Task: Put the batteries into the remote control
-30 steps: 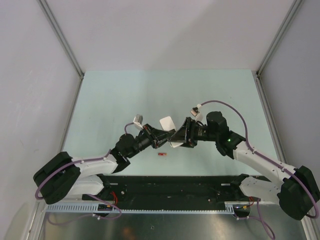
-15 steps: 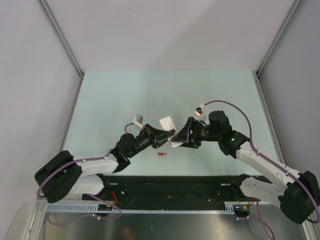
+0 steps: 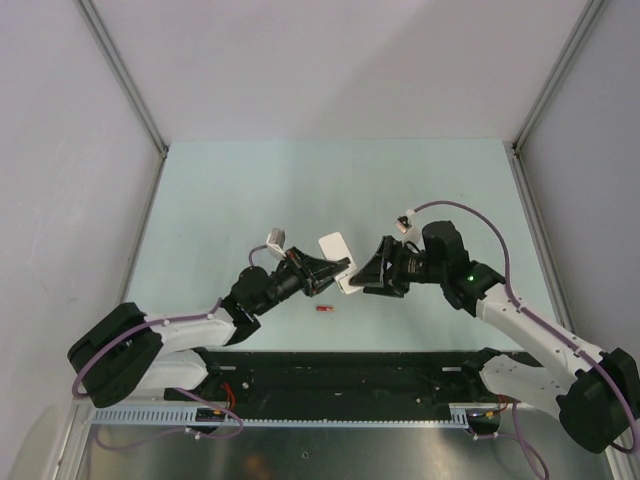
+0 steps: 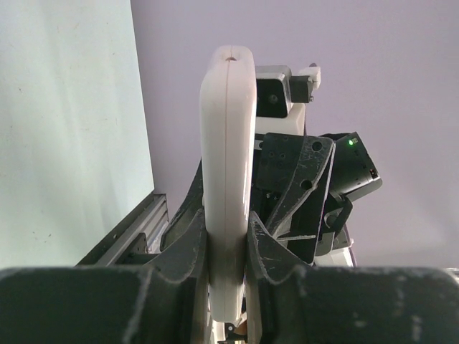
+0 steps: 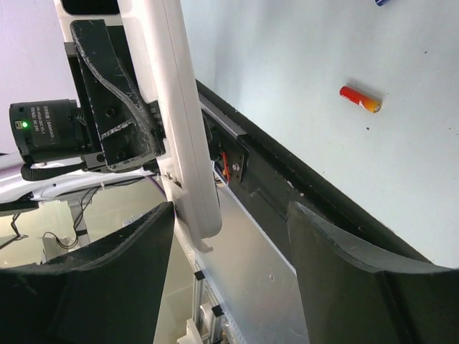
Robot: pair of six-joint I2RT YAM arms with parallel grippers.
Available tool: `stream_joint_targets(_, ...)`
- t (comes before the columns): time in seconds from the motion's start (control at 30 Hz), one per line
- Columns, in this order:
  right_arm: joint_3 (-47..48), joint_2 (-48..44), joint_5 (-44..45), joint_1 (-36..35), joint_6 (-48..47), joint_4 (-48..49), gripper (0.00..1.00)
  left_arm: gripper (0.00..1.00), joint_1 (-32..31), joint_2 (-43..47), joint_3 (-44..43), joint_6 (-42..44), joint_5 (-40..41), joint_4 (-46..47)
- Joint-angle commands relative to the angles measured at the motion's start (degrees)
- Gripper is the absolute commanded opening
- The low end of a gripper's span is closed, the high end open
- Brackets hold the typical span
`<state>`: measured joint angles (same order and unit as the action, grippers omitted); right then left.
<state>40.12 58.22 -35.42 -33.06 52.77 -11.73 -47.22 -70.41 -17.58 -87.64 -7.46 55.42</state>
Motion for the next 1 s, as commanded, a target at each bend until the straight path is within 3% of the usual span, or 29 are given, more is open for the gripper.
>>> stream_joint_targets(0.0, 2.5, 0.3, -1.1, 0.3, -1.4, 0.2, 0.68, 0.00, 0.3, 2.0, -2.0, -1.0, -0.4, 3.5)
stream_joint_targets(0.97, 2.6, 5.3, -0.8, -1.6, 0.7, 5.9, 0.67, 0.00, -0.4, 1.6, -3.4, -0.6, -1.9, 3.6)
